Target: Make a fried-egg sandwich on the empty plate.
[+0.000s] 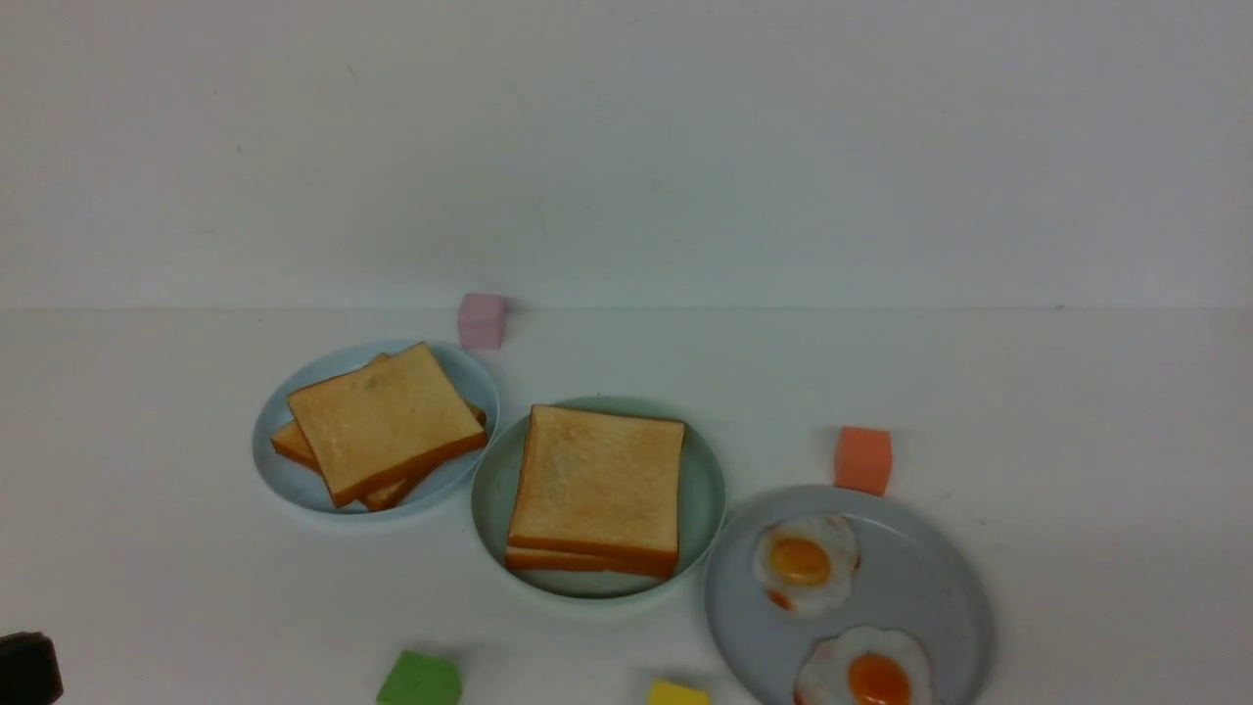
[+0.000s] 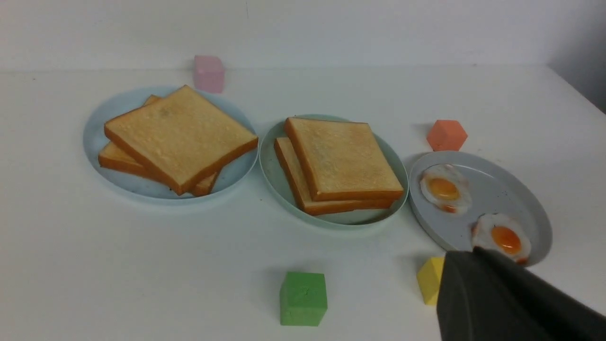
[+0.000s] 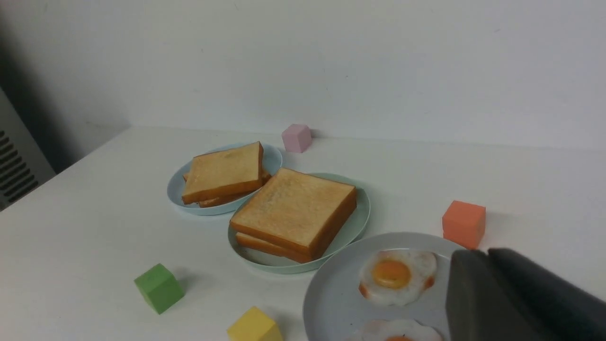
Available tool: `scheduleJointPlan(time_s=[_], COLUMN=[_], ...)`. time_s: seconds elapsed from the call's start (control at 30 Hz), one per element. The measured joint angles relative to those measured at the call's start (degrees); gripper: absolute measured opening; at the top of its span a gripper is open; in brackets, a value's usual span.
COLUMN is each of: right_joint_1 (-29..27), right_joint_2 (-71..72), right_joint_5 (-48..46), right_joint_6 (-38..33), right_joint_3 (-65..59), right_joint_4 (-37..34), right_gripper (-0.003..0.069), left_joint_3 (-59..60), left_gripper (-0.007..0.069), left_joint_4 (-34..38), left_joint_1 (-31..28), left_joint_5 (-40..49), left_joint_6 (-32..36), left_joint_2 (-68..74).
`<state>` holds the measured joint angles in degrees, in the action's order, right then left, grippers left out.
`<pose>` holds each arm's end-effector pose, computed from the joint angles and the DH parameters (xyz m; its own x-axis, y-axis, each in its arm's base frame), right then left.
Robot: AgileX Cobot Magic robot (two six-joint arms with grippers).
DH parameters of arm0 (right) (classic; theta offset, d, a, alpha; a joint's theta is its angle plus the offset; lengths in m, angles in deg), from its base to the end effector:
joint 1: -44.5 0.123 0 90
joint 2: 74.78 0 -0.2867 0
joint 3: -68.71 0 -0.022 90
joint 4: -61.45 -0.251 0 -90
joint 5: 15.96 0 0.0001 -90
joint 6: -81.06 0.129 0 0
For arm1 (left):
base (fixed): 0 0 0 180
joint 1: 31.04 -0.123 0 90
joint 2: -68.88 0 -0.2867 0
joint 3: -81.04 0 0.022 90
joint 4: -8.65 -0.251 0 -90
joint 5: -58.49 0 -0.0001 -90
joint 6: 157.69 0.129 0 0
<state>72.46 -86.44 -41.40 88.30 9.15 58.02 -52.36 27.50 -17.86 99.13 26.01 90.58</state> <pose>0.0672 0.0394 0.2676 -0.1883 0.1031 -0.9767 -0.4650 0.8666 0.1812 0.0707 -0.0445 0.3045 -0.3643 -0.1032 -0.9255 0.3564 0.9027 -0.2410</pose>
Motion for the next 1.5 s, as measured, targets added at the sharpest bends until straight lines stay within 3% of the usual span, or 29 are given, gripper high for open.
scheduleJointPlan(time_s=[0.23,0.33,0.47,0.7,1.5], right_joint_1=[0.00,0.00,0.00,0.00,0.00], right_joint_2=[0.00,0.00,0.00,0.00,0.00], right_joint_5=[0.00,-0.11,-0.11,-0.10,-0.15], right_joint_6=[0.00,0.00,0.00,0.00,0.00], right_joint_3=[0.00,0.00,0.00,0.00,0.00], right_joint_4=[0.00,0.00,0.00,0.00,0.00], right_gripper=[0.0070,0.0072,0.0080,0.0091,0.0119], left_joint_3=[2.03,5.69,16.72,31.27,32.31], left_gripper=[-0.0013,-0.0011,-0.0009,-0.0003,0.0018], left_joint_4=[0.11,-3.10,-14.39,-22.62,-22.61], left_joint_1=[0.00,-0.96,-4.96,-7.09,-7.09], left_joint_5=[-2.25,-6.31,-13.72,-15.88,-18.03], left_joint_6=[0.24,0.60,-7.81,-23.30,-25.14], left_joint_2=[-0.43,-3.28,-10.57,-14.57,-14.57])
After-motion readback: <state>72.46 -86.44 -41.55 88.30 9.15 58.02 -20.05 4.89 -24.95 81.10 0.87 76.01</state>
